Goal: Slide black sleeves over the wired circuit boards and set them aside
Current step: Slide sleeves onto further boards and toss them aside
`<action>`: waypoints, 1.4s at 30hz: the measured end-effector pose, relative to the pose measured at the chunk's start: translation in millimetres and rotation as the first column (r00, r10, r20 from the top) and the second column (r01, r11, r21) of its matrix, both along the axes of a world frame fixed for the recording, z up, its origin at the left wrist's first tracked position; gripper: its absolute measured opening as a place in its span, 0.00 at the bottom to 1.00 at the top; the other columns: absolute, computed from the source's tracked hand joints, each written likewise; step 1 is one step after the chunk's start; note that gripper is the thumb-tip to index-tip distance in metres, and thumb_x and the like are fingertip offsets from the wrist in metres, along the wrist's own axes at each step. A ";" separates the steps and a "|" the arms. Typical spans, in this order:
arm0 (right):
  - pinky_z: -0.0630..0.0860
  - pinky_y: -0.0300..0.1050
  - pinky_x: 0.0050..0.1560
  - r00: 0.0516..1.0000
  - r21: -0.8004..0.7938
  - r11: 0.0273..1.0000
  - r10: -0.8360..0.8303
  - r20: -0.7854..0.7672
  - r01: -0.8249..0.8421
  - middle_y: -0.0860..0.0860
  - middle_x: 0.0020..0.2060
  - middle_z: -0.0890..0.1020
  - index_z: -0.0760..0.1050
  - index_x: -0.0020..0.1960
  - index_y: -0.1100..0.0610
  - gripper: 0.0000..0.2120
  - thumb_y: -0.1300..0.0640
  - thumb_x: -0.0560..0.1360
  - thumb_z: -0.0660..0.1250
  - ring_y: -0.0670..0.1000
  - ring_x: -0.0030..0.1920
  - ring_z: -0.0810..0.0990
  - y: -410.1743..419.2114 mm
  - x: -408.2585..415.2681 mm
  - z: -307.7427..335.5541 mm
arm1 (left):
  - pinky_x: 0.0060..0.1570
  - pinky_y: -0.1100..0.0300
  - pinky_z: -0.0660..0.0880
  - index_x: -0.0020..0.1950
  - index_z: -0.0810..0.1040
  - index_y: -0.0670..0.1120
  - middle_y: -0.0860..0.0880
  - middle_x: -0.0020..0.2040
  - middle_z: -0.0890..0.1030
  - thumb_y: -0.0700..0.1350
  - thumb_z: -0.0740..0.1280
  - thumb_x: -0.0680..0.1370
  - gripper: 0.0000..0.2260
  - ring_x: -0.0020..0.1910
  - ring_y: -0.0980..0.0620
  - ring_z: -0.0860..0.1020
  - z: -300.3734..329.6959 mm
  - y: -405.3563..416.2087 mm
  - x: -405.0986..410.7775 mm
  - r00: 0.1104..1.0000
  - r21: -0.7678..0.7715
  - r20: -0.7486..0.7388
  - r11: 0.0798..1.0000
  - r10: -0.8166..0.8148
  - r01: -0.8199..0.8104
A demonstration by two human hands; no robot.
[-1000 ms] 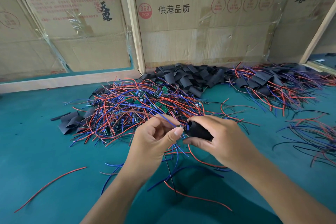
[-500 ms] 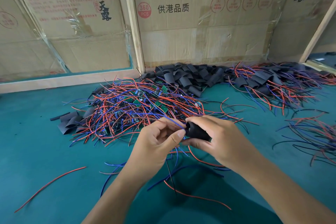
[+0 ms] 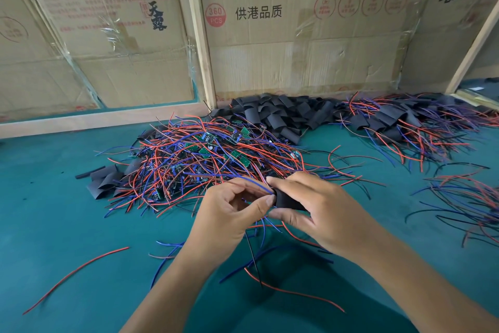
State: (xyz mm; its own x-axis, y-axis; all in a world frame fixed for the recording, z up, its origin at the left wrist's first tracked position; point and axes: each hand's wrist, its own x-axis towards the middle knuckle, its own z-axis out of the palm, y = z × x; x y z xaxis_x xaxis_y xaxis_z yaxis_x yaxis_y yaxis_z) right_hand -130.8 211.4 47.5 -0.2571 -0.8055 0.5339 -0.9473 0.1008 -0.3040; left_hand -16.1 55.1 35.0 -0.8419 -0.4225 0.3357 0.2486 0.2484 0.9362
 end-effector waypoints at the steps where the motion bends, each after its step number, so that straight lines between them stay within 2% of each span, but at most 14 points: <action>1: 0.75 0.44 0.50 1.000 -0.009 1.000 0.012 0.027 -0.012 0.51 0.51 0.81 0.76 0.68 0.59 0.26 0.43 0.77 0.65 0.50 0.50 0.79 -0.4 -0.1 -1.2 | 0.44 0.65 0.77 0.44 0.85 0.51 0.51 0.40 0.86 0.43 0.74 0.73 0.03 0.41 0.56 0.83 0.3 -0.4 0.0 1.000 0.003 0.000 1.000 -0.001 0.001; 4: 0.76 0.46 0.49 0.981 -0.025 0.999 0.036 0.189 -0.032 0.45 0.49 0.80 0.74 0.62 0.55 0.17 0.51 0.76 0.72 0.47 0.47 0.78 -0.7 -1.6 -2.4 | 0.44 0.65 0.77 0.43 0.86 0.52 0.51 0.40 0.86 0.43 0.74 0.72 0.04 0.41 0.56 0.82 1.0 -1.4 0.4 1.000 0.002 -0.001 1.000 -0.002 0.002; 6: 0.76 0.49 0.44 0.981 -0.038 0.999 0.033 0.189 -0.026 0.42 0.45 0.78 0.73 0.55 0.54 0.11 0.58 0.74 0.71 0.46 0.43 0.77 -0.2 -3.3 -3.2 | 0.43 0.67 0.76 0.43 0.86 0.53 0.52 0.40 0.85 0.42 0.74 0.72 0.05 0.40 0.58 0.82 1.5 -0.9 0.8 1.000 0.000 -0.001 1.000 -0.010 0.010; 8: 0.76 0.52 0.42 0.985 -0.048 0.999 0.028 0.168 -0.020 0.44 0.44 0.80 0.74 0.52 0.55 0.09 0.61 0.73 0.69 0.48 0.42 0.78 0.5 -4.7 -4.2 | 0.41 0.68 0.75 0.42 0.86 0.53 0.52 0.39 0.85 0.42 0.74 0.72 0.05 0.39 0.59 0.81 2.0 1.0 0.5 1.000 0.031 -0.004 0.999 -0.028 0.028; 13: 0.78 0.57 0.41 0.989 -0.066 0.996 0.062 0.133 -0.054 0.51 0.45 0.82 0.75 0.52 0.58 0.09 0.55 0.75 0.64 0.56 0.42 0.81 1.5 -3.9 -5.3 | 0.39 0.66 0.75 0.40 0.87 0.53 0.51 0.36 0.85 0.43 0.75 0.70 0.04 0.37 0.58 0.79 1.7 3.4 0.5 1.000 0.087 0.020 0.996 -0.017 0.015; 16: 0.79 0.58 0.42 0.997 -0.047 0.998 0.049 0.065 -0.046 0.54 0.46 0.83 0.77 0.53 0.61 0.10 0.56 0.75 0.66 0.60 0.44 0.82 0.9 -4.0 -5.5 | 0.40 0.65 0.76 0.39 0.87 0.52 0.50 0.36 0.85 0.43 0.75 0.69 0.03 0.37 0.57 0.79 0.7 3.7 -0.2 0.999 0.082 0.034 0.997 -0.007 0.004; 21: 0.79 0.57 0.40 0.999 -0.040 0.999 0.018 0.034 -0.017 0.54 0.44 0.84 0.78 0.52 0.61 0.11 0.54 0.76 0.64 0.60 0.42 0.83 0.6 -2.1 -6.2 | 0.35 0.70 0.71 0.38 0.86 0.50 0.54 0.32 0.82 0.43 0.74 0.71 0.03 0.32 0.61 0.77 -0.9 4.8 -1.7 0.999 0.146 0.041 0.989 -0.025 0.018; 25: 0.77 0.51 0.34 0.996 -0.102 0.991 -0.085 -0.012 0.083 0.50 0.39 0.84 0.80 0.50 0.59 0.09 0.54 0.76 0.69 0.55 0.36 0.80 4.1 -6.8 3.5 | 0.34 0.69 0.71 0.42 0.84 0.51 0.55 0.33 0.81 0.46 0.71 0.74 0.03 0.32 0.60 0.75 -4.7 10.3 -3.4 0.996 0.133 0.004 0.987 0.087 -0.086; 28: 0.75 0.44 0.38 0.980 -0.244 0.950 -0.184 0.071 0.196 0.46 0.38 0.82 0.82 0.56 0.59 0.14 0.52 0.77 0.67 0.46 0.34 0.77 12.1 -19.1 16.9 | 0.31 0.67 0.67 0.42 0.80 0.51 0.57 0.29 0.76 0.48 0.69 0.77 0.04 0.29 0.59 0.70 -10.5 7.5 -5.9 0.978 -0.042 0.049 0.979 0.203 -0.201; 30: 0.69 0.38 0.39 0.955 -0.310 0.904 -0.276 0.108 0.296 0.45 0.38 0.79 0.80 0.60 0.61 0.15 0.53 0.78 0.66 0.43 0.36 0.74 17.8 -35.6 28.4 | 0.28 0.68 0.63 0.39 0.78 0.49 0.58 0.26 0.72 0.46 0.69 0.79 0.09 0.26 0.60 0.66 -14.8 6.1 -7.3 0.946 -0.187 0.089 0.939 0.310 -0.290; 33: 0.75 0.49 0.46 0.893 -0.206 0.869 -0.433 0.119 0.449 0.56 0.40 0.85 0.75 0.66 0.61 0.15 0.57 0.81 0.63 0.58 0.40 0.82 27.4 -79.8 43.9 | 0.28 0.70 0.63 0.35 0.77 0.50 0.58 0.26 0.73 0.44 0.69 0.79 0.12 0.26 0.59 0.67 -16.3 7.3 -6.8 0.917 -0.308 0.083 0.885 0.389 -0.348; 36: 0.77 0.58 0.47 0.833 -0.119 0.825 -0.544 0.099 0.553 0.62 0.42 0.83 0.69 0.62 0.57 0.13 0.58 0.79 0.65 0.63 0.43 0.83 36.6 -138.3 56.9 | 0.30 0.67 0.65 0.35 0.76 0.50 0.57 0.30 0.76 0.47 0.69 0.79 0.12 0.30 0.57 0.71 -15.6 8.3 -4.9 0.926 -0.433 0.042 0.842 0.375 -0.322; 39: 0.76 0.59 0.42 0.682 -0.083 0.686 -0.727 -0.081 0.722 0.67 0.41 0.80 0.65 0.57 0.60 0.12 0.58 0.78 0.65 0.69 0.41 0.79 43.0 -198.5 64.8 | 0.33 0.56 0.70 0.36 0.75 0.49 0.54 0.31 0.75 0.53 0.64 0.78 0.13 0.32 0.53 0.71 -16.7 11.9 -4.6 0.928 -0.548 0.023 0.781 0.373 -0.300; 42: 0.76 0.61 0.47 0.524 0.070 0.522 -0.823 -0.219 0.850 0.71 0.46 0.80 0.65 0.62 0.65 0.17 0.61 0.77 0.65 0.72 0.46 0.80 41.5 -245.8 66.3 | 0.31 0.55 0.69 0.37 0.75 0.48 0.54 0.32 0.74 0.51 0.64 0.79 0.12 0.31 0.53 0.70 -20.9 13.9 -5.7 0.926 -0.662 -0.025 0.688 0.376 -0.297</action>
State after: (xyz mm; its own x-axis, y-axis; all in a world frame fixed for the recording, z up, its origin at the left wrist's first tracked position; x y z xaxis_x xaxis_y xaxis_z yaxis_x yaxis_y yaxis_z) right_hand -376.6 253.0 113.7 -0.7888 -0.3278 0.5199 -0.4280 0.9001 -0.0818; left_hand -21.8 69.0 14.2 -0.7318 -0.3990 0.5525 -0.0604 0.8455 0.5305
